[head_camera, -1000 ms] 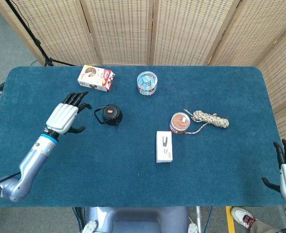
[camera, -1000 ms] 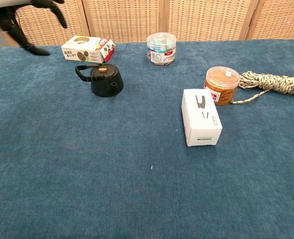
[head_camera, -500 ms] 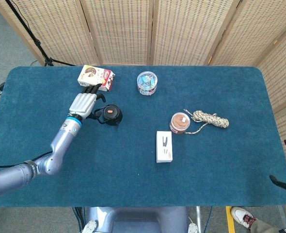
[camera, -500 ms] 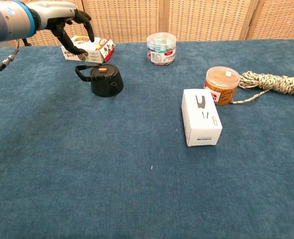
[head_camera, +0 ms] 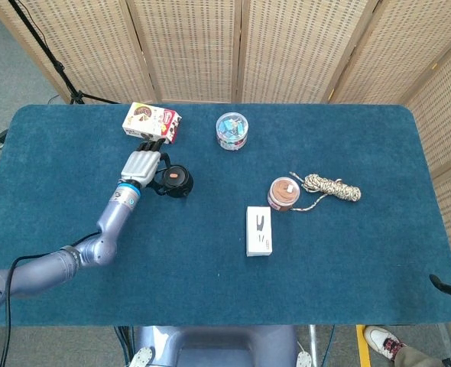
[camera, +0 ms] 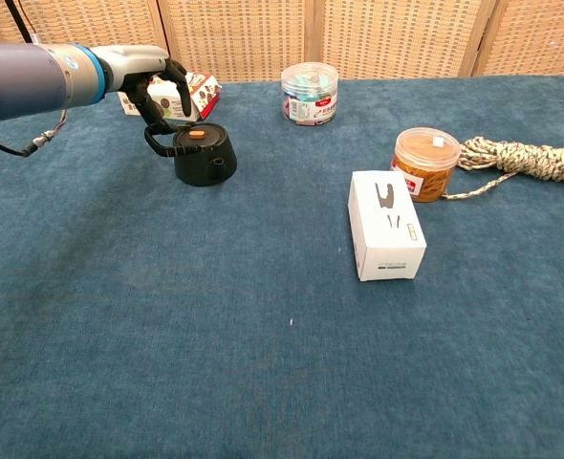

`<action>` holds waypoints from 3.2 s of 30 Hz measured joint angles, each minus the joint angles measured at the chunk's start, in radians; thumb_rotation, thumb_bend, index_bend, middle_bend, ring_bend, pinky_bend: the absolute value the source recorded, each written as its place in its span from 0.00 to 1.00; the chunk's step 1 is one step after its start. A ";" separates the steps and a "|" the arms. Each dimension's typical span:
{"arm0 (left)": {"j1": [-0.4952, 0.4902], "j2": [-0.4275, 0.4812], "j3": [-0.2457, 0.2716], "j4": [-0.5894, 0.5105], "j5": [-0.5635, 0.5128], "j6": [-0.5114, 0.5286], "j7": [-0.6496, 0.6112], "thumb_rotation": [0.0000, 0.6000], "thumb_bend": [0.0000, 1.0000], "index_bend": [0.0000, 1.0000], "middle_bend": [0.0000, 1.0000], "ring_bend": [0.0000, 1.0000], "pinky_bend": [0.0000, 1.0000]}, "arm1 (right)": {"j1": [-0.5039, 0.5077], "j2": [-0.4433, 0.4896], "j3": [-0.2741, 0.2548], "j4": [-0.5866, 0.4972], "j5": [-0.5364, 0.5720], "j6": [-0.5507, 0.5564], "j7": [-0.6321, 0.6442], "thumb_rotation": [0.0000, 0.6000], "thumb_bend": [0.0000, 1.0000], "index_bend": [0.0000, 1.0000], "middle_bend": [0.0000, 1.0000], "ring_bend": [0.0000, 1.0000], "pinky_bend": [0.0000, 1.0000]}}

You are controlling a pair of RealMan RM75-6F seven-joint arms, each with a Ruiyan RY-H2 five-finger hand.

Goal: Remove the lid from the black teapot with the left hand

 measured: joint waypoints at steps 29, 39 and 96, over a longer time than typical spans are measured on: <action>-0.049 -0.137 0.020 0.197 -0.004 -0.044 -0.016 1.00 0.37 0.61 0.00 0.00 0.00 | 0.005 0.006 -0.002 0.007 0.013 0.000 0.018 1.00 0.00 0.00 0.00 0.00 0.00; -0.043 -0.121 0.013 0.163 -0.003 -0.019 -0.006 1.00 0.37 0.63 0.00 0.00 0.00 | 0.004 0.008 -0.005 0.005 0.008 0.003 0.022 1.00 0.00 0.00 0.00 0.00 0.00; 0.325 0.036 0.140 -0.220 0.290 0.243 -0.206 1.00 0.32 0.18 0.00 0.00 0.00 | -0.004 0.016 -0.028 -0.023 -0.031 0.015 0.021 1.00 0.00 0.00 0.00 0.00 0.00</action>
